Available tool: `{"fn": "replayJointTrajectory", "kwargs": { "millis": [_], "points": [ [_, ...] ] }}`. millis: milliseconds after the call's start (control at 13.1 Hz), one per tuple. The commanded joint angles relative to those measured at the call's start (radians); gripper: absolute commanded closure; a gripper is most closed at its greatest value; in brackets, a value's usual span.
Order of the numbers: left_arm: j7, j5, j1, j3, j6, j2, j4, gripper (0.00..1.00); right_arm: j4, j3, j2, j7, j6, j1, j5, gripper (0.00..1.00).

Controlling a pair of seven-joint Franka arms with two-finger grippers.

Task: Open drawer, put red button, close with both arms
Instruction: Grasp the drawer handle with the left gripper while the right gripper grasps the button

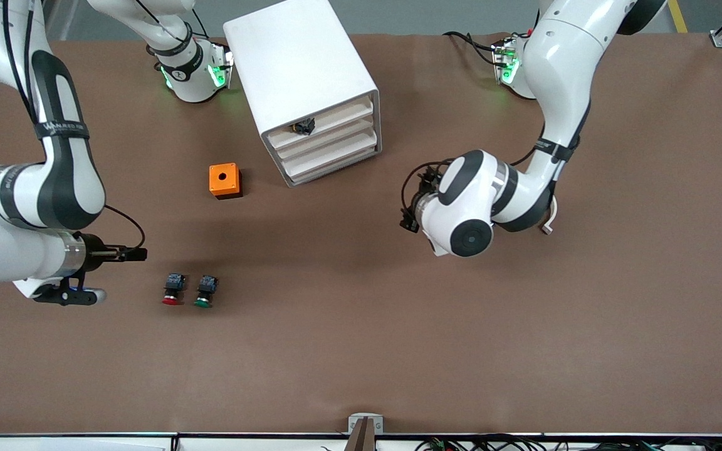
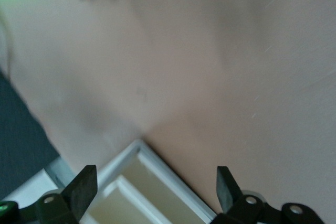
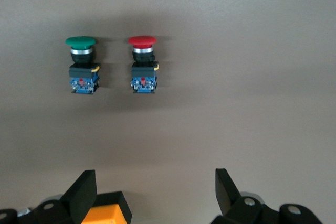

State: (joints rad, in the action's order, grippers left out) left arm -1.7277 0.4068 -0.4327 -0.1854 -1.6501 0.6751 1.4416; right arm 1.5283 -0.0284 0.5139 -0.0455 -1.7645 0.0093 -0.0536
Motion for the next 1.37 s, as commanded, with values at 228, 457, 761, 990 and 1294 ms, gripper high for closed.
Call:
{"fn": "replayJointTrajectory", "kwargs": {
  "millis": [228,457,761,990,1294],
  "points": [
    [-0.397,0.289,-0.055,0.006,0.015,0.070,-0.013,0.01,-0.022,-0.001,0.141,-0.071,-0.113,0.004,0.001,0.01],
    [-0.545,0.513,-0.047,0.012,0.016,0.130,-0.013,0.11,-0.022,-0.001,0.182,-0.117,-0.174,0.006,0.000,0.01],
    [-0.636,0.587,-0.075,0.006,0.119,0.188,-0.013,0.24,-0.020,0.001,0.247,-0.204,-0.252,0.017,-0.014,0.02],
    [-0.674,0.662,-0.084,0.006,0.142,0.214,-0.013,0.28,-0.022,-0.001,0.273,-0.261,-0.276,0.037,-0.011,0.03],
    [-0.678,0.667,-0.127,0.006,0.142,0.241,-0.013,0.40,-0.020,-0.001,0.275,-0.307,-0.282,0.044,-0.003,0.30]
  ]
}}
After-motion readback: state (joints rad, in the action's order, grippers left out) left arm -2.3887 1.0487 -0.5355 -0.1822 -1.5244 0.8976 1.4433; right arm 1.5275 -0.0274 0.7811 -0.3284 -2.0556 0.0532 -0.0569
